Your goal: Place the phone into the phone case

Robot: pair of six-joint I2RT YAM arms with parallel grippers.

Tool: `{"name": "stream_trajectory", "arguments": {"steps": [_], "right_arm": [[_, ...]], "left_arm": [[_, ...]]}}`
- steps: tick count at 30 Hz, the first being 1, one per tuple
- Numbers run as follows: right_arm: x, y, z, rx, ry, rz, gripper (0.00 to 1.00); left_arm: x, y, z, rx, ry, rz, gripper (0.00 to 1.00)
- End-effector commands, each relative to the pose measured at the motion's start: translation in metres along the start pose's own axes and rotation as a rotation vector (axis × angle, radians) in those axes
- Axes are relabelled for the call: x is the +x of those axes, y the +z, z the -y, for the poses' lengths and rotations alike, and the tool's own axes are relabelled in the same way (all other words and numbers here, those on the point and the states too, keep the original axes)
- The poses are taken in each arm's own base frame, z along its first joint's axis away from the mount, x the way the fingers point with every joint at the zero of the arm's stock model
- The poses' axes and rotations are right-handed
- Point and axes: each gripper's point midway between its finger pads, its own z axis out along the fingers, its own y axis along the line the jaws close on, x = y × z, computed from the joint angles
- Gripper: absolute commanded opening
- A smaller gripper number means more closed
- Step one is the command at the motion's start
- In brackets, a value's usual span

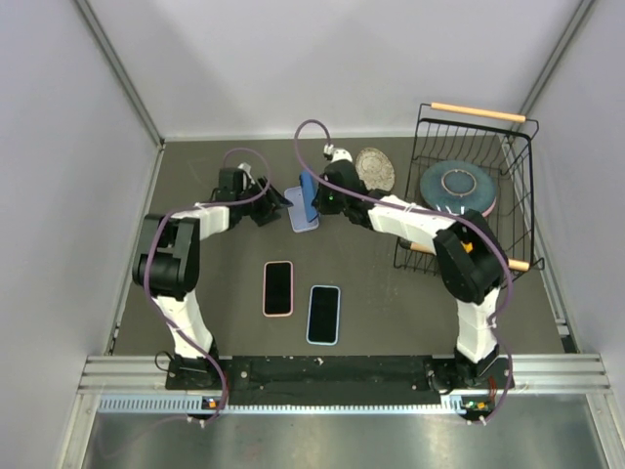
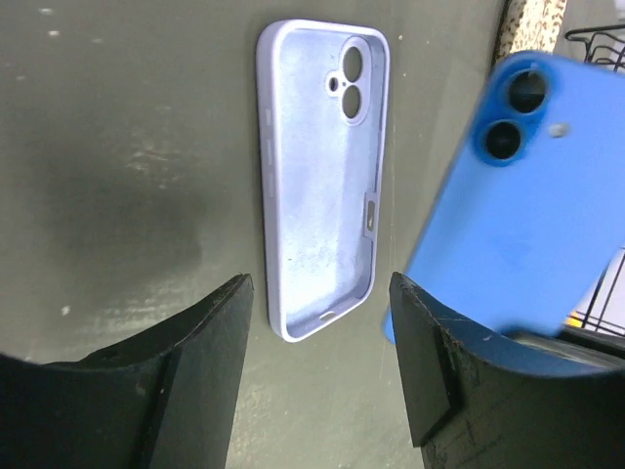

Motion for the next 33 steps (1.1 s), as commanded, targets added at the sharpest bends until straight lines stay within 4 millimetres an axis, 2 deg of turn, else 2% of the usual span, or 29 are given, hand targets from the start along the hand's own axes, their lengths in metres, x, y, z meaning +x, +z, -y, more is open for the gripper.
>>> {"name": "stream_trajectory", "arguments": {"steps": [1,2,4,6,8,10,11,12,14,15,16,18,22,24,25,27,28,29,31,33], "right_arm": [[-0.075,-0.049,-0.012,0.0,-0.042,0.207,0.0],[-0.078,-0.053,-0.012,0.003,-0.057,0.215,0.0],[-0.083,-0.064,-0.012,0.003,-0.064,0.229,0.0],[-0.078,-0.069,-0.009,0.002,-0.068,0.215,0.0],[-0.086,-0.083,-0.012,-0.011,-0.069,0.239,0.0],[-0.09,-0.097,-0.013,-0.019,-0.073,0.257,0.0],[-0.092,-0.102,-0.013,-0.022,-0.081,0.265,0.0],[-0.09,-0.105,-0.011,-0.019,-0.086,0.265,0.0],[-0.097,-0.118,-0.014,-0.029,-0.092,0.286,0.0],[-0.094,-0.12,-0.013,-0.029,-0.094,0.283,0.0],[-0.098,-0.127,-0.014,-0.033,-0.097,0.296,0.0],[-0.095,-0.131,-0.009,-0.024,-0.099,0.295,0.0],[-0.095,-0.141,-0.008,-0.025,-0.099,0.306,0.0],[-0.095,-0.146,-0.007,-0.027,-0.098,0.31,0.0],[-0.094,-0.148,-0.006,-0.027,-0.096,0.309,0.0],[-0.094,-0.154,-0.007,-0.035,-0.096,0.313,0.0],[-0.093,-0.156,-0.007,-0.037,-0.097,0.312,0.0],[-0.088,-0.157,-0.005,-0.035,-0.1,0.3,0.0],[-0.086,-0.164,-0.005,-0.046,-0.096,0.293,0.0],[-0.072,-0.168,-0.007,-0.076,-0.102,0.257,0.0]], "left_arm": [[-0.001,0.01,0.001,-0.061,0.071,0.01,0.63],[-0.004,0.012,0.004,-0.075,0.079,0.014,0.63],[-0.001,0.016,-0.005,-0.143,0.073,0.011,0.61],[0.0,0.02,-0.012,-0.194,0.055,0.013,0.6],[0.002,0.023,-0.01,-0.207,0.059,0.009,0.57],[0.006,0.029,-0.019,-0.254,0.061,-0.005,0.56],[0.005,0.032,-0.012,-0.254,0.078,-0.005,0.56],[0.012,0.035,-0.022,-0.297,0.077,-0.036,0.56],[0.012,0.04,-0.025,-0.338,0.095,-0.034,0.52],[0.017,0.039,-0.029,-0.362,0.093,-0.051,0.49],[0.016,0.039,-0.03,-0.382,0.102,-0.044,0.4],[0.022,0.035,-0.035,-0.425,0.112,-0.052,0.3],[0.027,0.028,-0.034,-0.483,0.161,-0.063,0.16],[0.031,0.024,-0.031,-0.494,0.17,-0.074,0.02],[0.034,0.022,-0.033,-0.5,0.166,-0.08,0.0],[0.04,0.016,-0.021,-0.475,0.171,-0.073,0.0],[0.052,0.014,-0.022,-0.472,0.175,-0.091,0.0],[0.054,0.012,-0.012,-0.441,0.171,-0.08,0.0],[0.074,0.009,-0.012,-0.436,0.163,-0.111,0.0],[0.084,0.004,-0.008,-0.43,0.14,-0.113,0.0]]}}
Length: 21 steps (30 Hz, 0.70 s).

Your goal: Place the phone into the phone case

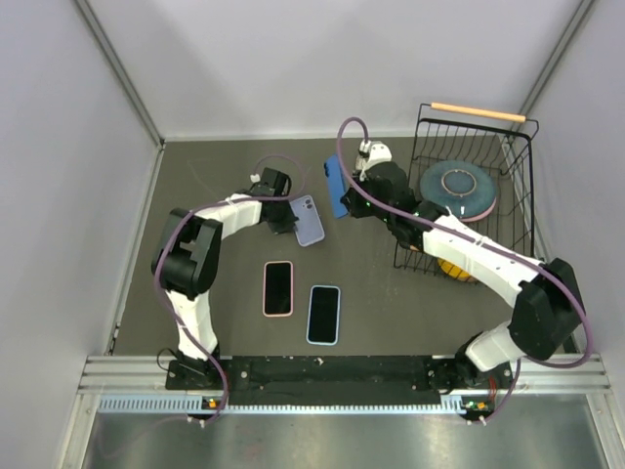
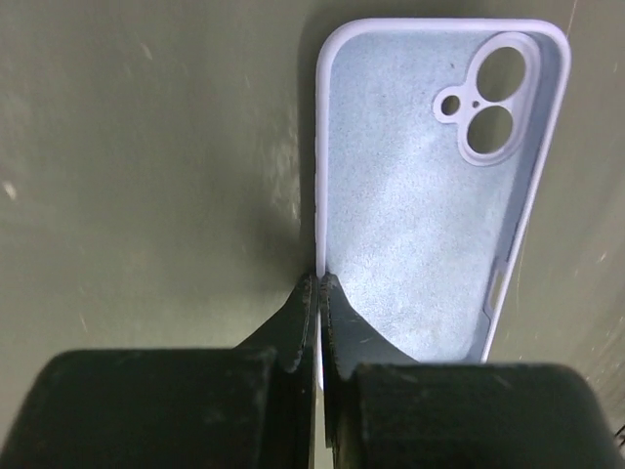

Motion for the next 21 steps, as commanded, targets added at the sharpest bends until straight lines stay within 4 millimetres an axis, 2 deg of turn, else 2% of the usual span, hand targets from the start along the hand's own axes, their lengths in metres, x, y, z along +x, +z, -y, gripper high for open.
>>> {"name": "stream_trajectory", "arguments": {"steps": [1,2,4,7,9,10,12,13,14,17,21], "right_arm": [[-0.026,-0.03,-0.013,-0.086,0.015,0.084,0.0],[-0.016,-0.031,-0.011,-0.09,0.012,0.059,0.0],[-0.012,-0.037,-0.01,-0.092,0.016,0.055,0.0],[-0.001,-0.042,-0.002,-0.069,0.009,0.041,0.0],[0.009,-0.043,0.005,-0.051,0.005,0.021,0.0],[0.014,-0.044,0.007,-0.045,0.002,0.011,0.0],[0.024,-0.043,0.011,-0.031,0.006,-0.017,0.0],[0.031,-0.042,0.012,-0.027,0.004,-0.03,0.0],[0.034,-0.041,0.013,-0.021,0.005,-0.039,0.0],[0.048,-0.035,0.009,-0.007,-0.004,-0.079,0.0],[0.061,-0.023,0.0,0.035,-0.056,-0.132,0.0]], "left_arm": [[0.046,-0.023,0.003,-0.008,-0.008,-0.073,0.0],[0.05,-0.024,0.003,-0.011,-0.029,-0.072,0.0],[0.061,-0.028,0.001,-0.015,-0.04,-0.073,0.0],[0.072,-0.03,0.012,0.034,-0.067,-0.081,0.02],[0.075,-0.032,0.018,0.052,-0.08,-0.091,0.15],[0.078,-0.035,0.023,0.07,-0.083,-0.104,0.3],[0.077,-0.042,0.028,0.091,-0.085,-0.105,0.47],[0.072,-0.051,0.034,0.116,-0.085,-0.087,0.56],[0.07,-0.057,0.037,0.128,-0.083,-0.077,0.68],[0.057,-0.08,0.04,0.151,-0.073,-0.023,0.83],[0.04,-0.106,0.026,0.149,-0.074,0.016,0.94]]}}
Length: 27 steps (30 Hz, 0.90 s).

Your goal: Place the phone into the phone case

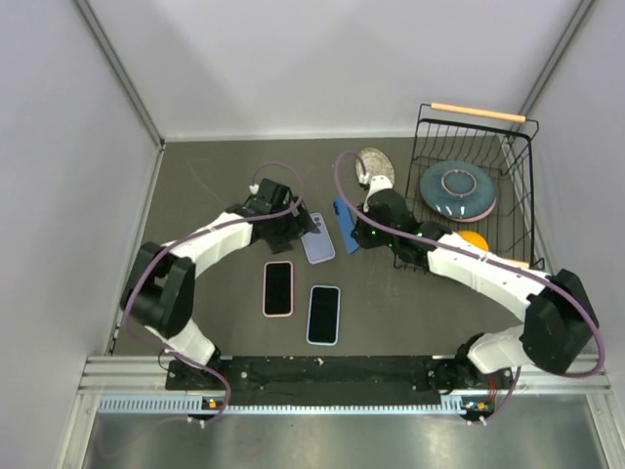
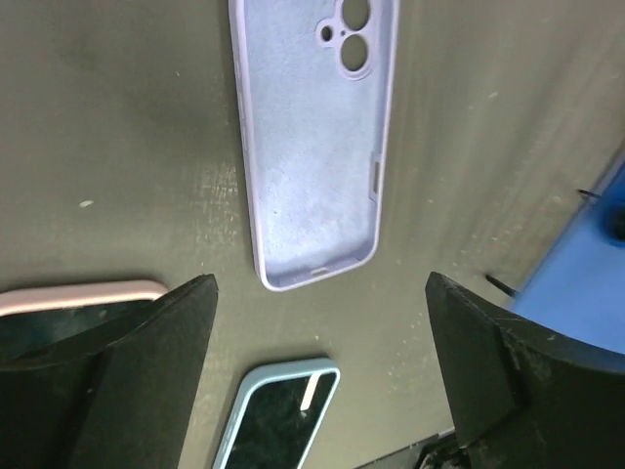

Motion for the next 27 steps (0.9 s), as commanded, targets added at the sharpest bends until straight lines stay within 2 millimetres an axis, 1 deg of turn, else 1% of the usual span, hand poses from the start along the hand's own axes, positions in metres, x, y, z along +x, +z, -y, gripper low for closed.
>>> {"name": "stream_trajectory", "arguments": {"steps": [1,2,3,4,5,6,7,8,9,10,11,12,13,14,15,16,17,18,20,21,23,24,26,27], "right_arm": [[-0.022,0.009,-0.024,0.031,-0.035,0.037,0.0],[-0.019,0.011,-0.029,0.036,-0.049,0.023,0.0],[-0.009,0.021,-0.029,0.058,-0.066,-0.015,0.0],[-0.019,0.022,-0.032,0.078,-0.072,0.002,0.0],[-0.012,0.023,-0.037,0.089,-0.097,-0.021,0.0],[-0.004,0.032,-0.038,0.11,-0.121,-0.048,0.0],[-0.015,0.033,-0.042,0.13,-0.131,-0.025,0.0],[-0.006,0.035,-0.046,0.144,-0.16,-0.052,0.0],[0.0,0.043,-0.045,0.169,-0.185,-0.071,0.0],[-0.007,0.046,-0.048,0.194,-0.197,-0.055,0.0],[-0.004,0.048,-0.049,0.21,-0.22,-0.072,0.0],[-0.012,0.049,-0.052,0.231,-0.226,-0.055,0.0],[-0.004,0.06,-0.05,0.257,-0.245,-0.083,0.0],[-0.002,0.061,-0.049,0.274,-0.261,-0.098,0.0],[-0.007,0.064,-0.055,0.277,-0.265,-0.089,0.0],[-0.002,0.07,-0.053,0.3,-0.282,-0.099,0.0],[-0.002,0.072,-0.055,0.309,-0.291,-0.101,0.0],[-0.007,0.073,-0.059,0.312,-0.293,-0.093,0.0],[-0.001,0.081,-0.059,0.327,-0.295,-0.109,0.0],[-0.005,0.082,-0.063,0.323,-0.292,-0.103,0.0],[0.003,0.088,-0.058,0.351,-0.306,-0.134,0.0],[0.0,0.089,-0.059,0.365,-0.307,-0.13,0.0],[0.007,0.092,-0.055,0.393,-0.327,-0.158,0.0],[0.003,0.091,-0.057,0.393,-0.321,-0.148,0.0]], "left_arm": [[-0.024,-0.042,-0.008,0.016,0.012,0.075,0.98],[-0.026,-0.046,-0.013,0.012,0.007,0.075,0.99],[-0.032,-0.052,-0.026,0.005,-0.019,0.085,0.99],[-0.033,-0.055,-0.034,0.009,-0.025,0.081,0.99],[-0.036,-0.058,-0.04,0.023,-0.045,0.077,0.99],[-0.036,-0.064,-0.053,0.043,-0.085,0.064,0.99],[-0.036,-0.067,-0.059,0.061,-0.09,0.062,0.99],[-0.032,-0.067,-0.07,0.065,-0.105,0.056,0.99],[-0.038,-0.076,-0.077,0.083,-0.116,0.076,0.99],[-0.039,-0.079,-0.082,0.088,-0.12,0.081,0.99],[-0.041,-0.083,-0.093,0.079,-0.139,0.092,0.99],[-0.041,-0.084,-0.097,0.08,-0.132,0.092,0.99],[-0.04,-0.085,-0.102,0.078,-0.137,0.09,0.99],[-0.04,-0.085,-0.109,0.073,-0.15,0.089,0.99],[-0.038,-0.084,-0.113,0.074,-0.145,0.079,0.99],[-0.035,-0.084,-0.113,0.086,-0.143,0.061,0.99],[-0.035,-0.083,-0.12,0.079,-0.159,0.061,0.99],[-0.035,-0.082,-0.124,0.076,-0.151,0.054,0.99],[-0.034,-0.079,-0.13,0.068,-0.158,0.043,0.99],[-0.033,-0.077,-0.133,0.062,-0.158,0.035,0.99],[-0.032,-0.076,-0.138,0.055,-0.161,0.029,0.98],[-0.033,-0.076,-0.14,0.051,-0.155,0.031,0.98],[-0.033,-0.076,-0.139,0.059,-0.153,0.035,0.98],[-0.034,-0.076,-0.138,0.065,-0.153,0.038,0.98]]}}
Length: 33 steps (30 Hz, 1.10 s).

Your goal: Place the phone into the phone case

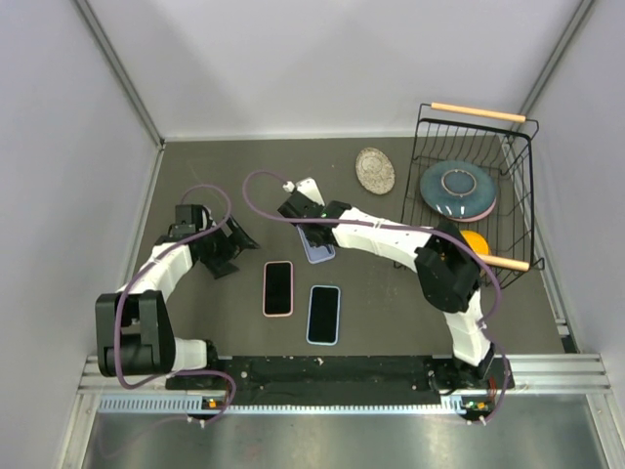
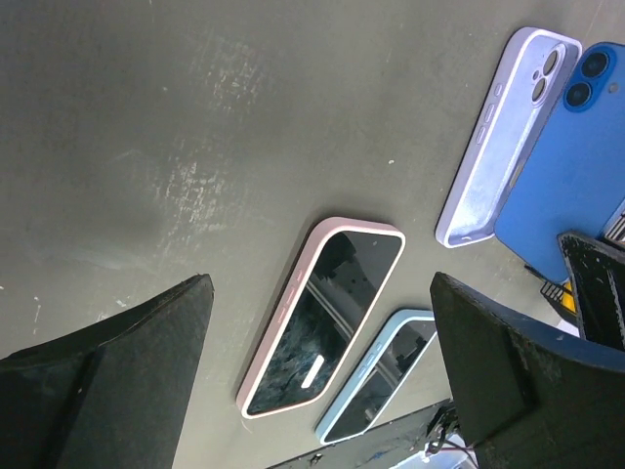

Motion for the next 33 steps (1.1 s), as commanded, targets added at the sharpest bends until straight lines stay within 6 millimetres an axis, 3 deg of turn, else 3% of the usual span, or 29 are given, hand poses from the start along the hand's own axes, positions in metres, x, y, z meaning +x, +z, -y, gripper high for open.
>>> {"name": "stream_trajectory", "arguments": {"steps": [1,19,33], "right_arm": [[-0.024,-0.011,0.003,0.066,0.008,0.047,0.0],[-0.007,0.004,-0.009,0.131,-0.042,-0.021,0.0],[-0.016,0.001,-0.007,0.202,-0.085,0.011,0.0]], "left_arm": [[-0.001,0.0,0.005,0.049,0.042,0.001,0.98],[-0.006,-0.007,0.008,0.05,0.041,0.032,0.98],[-0.006,-0.01,0.007,0.042,0.032,0.047,0.98]]}}
